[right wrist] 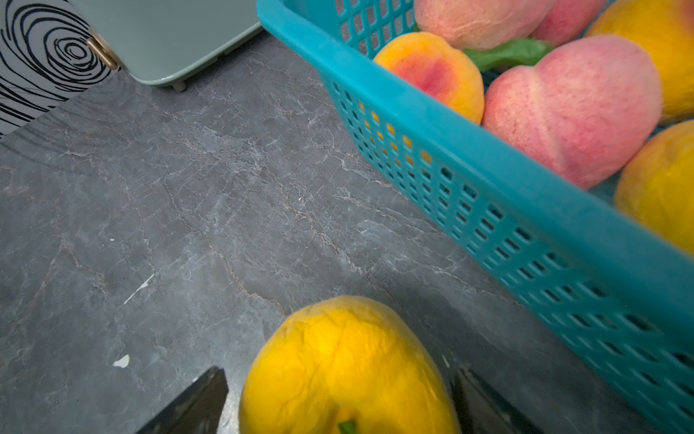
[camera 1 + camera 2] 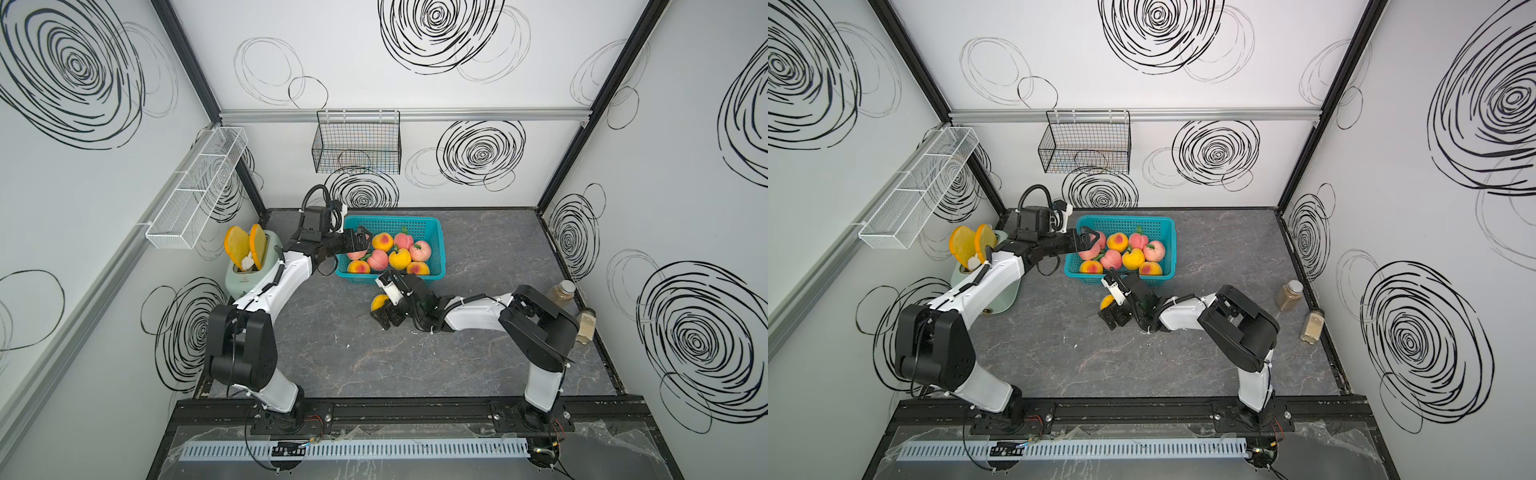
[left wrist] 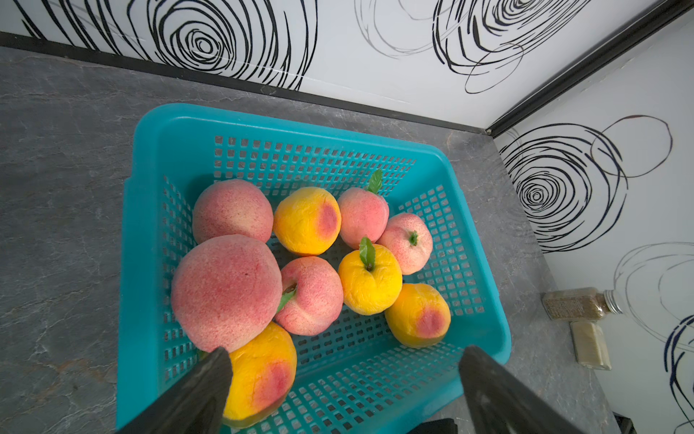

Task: Put the peaches into the basket
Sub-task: Pick up the peach from the center of the board.

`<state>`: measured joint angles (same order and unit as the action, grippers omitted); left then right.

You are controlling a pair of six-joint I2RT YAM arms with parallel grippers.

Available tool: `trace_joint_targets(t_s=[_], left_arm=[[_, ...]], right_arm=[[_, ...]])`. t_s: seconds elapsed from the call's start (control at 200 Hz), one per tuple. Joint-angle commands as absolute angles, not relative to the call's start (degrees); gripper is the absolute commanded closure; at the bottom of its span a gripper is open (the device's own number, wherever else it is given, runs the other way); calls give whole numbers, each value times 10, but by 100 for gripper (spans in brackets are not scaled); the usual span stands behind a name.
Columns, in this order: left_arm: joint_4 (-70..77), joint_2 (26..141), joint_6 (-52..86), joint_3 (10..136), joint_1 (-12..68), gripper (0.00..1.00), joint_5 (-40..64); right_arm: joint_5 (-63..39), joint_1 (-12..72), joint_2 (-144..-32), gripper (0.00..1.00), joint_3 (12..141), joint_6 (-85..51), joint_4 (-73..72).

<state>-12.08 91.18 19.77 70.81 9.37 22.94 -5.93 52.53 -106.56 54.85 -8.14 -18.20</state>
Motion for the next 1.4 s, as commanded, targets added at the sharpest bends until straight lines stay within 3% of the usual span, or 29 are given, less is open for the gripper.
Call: trace_joint_targets(t_s=[0.0,0.605,1.396], left_arm=[[-104,906,200,712,95,2,235],[-104,905,200,712,96,2,236],[-104,909,199,712,97,2,233]], right_arm=[[-62,529,-1069,5,560,-77,-178],[-64,530,-1060,26,556,-75,-177],[-68,529,-930,30,524,-44,-109]])
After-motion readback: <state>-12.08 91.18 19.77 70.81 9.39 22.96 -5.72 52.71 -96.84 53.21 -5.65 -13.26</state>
